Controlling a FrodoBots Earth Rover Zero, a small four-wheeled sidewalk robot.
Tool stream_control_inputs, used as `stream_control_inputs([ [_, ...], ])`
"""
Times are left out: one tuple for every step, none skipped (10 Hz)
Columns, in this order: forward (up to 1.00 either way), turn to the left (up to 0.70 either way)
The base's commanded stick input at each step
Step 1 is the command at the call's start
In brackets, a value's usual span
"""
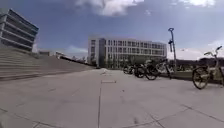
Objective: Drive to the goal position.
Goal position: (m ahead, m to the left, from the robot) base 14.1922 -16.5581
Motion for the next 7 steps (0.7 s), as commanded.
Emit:
stream_control_inputs([
  [0.50, 0.01],
  [0.50, 0.01],
  [0.50, 0.01],
  [0.50, 0.01],
  [0.50, 0.01],
  [0.50, 0.01],
  [0.50, 0.01],
])
